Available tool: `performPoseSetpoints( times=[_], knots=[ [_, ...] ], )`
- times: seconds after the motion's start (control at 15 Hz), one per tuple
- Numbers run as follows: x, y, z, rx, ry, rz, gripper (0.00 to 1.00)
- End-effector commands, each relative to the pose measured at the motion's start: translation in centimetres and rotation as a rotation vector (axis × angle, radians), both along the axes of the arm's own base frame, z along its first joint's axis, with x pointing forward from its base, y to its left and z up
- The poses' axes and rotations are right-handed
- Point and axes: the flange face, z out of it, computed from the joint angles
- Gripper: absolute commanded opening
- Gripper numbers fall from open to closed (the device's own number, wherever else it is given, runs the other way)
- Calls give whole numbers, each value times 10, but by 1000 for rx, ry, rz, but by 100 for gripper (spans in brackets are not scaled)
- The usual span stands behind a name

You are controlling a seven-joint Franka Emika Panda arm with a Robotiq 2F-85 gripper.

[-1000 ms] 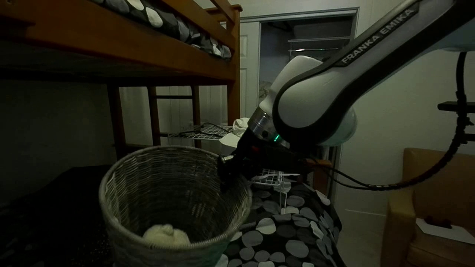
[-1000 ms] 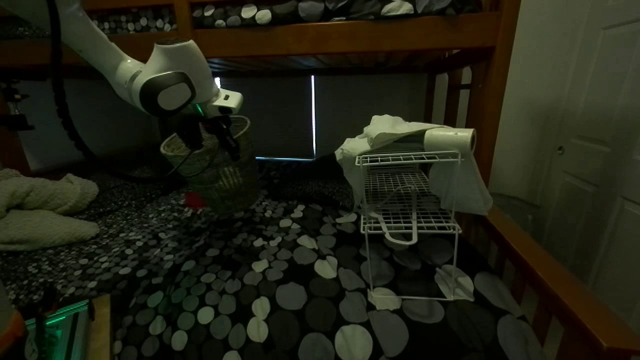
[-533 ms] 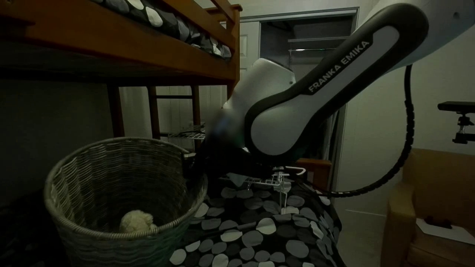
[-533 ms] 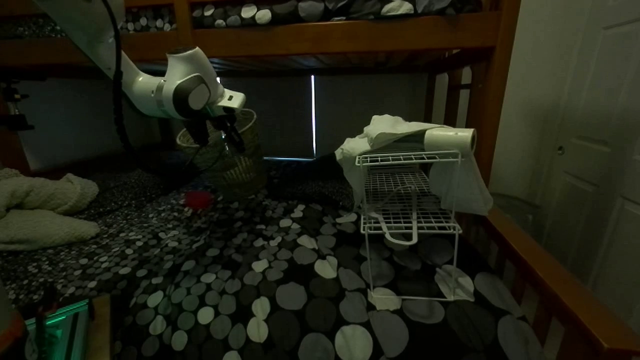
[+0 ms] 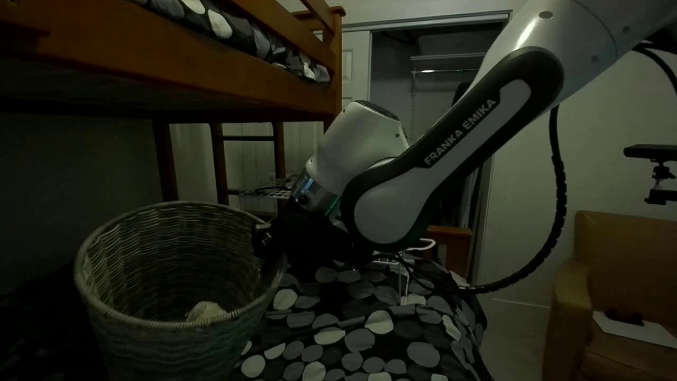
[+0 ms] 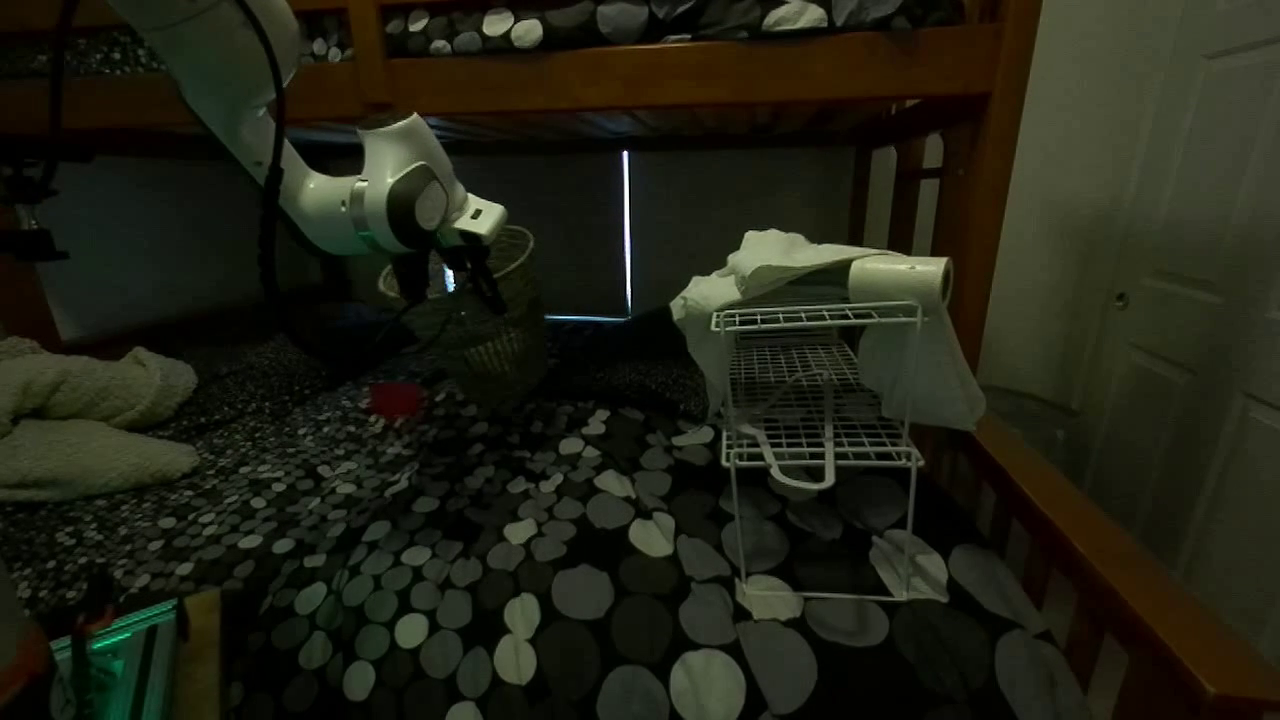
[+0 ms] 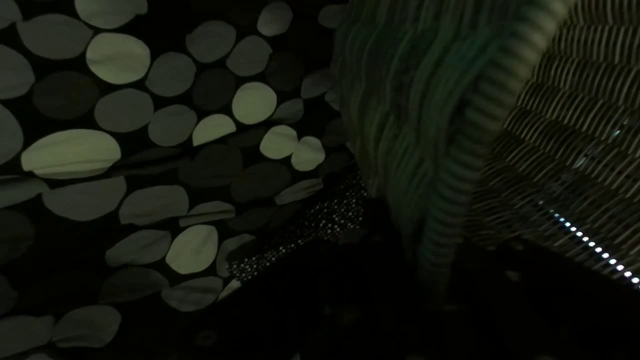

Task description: Move the laundry basket backwards

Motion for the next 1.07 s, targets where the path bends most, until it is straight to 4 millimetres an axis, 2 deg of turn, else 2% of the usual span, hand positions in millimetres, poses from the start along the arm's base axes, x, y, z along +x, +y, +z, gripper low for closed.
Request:
performPoseSetpoints(
  times=[0.0, 0.13, 0.27, 0.4, 0.6, 0.73, 0.87, 1.0],
  knots=[
    [44, 3, 21, 55, 4, -173, 3],
    [67, 8, 27, 7, 32, -281, 3],
    [73, 36, 20, -68, 79, -362, 3],
    [66, 68, 10, -145, 156, -390, 3],
    [38, 113, -11, -220, 252, -330, 3],
    [24, 136, -17, -230, 267, -284, 3],
    [20, 143, -22, -198, 256, -278, 3],
    [18, 140, -16, -138, 243, -293, 3]
  ],
)
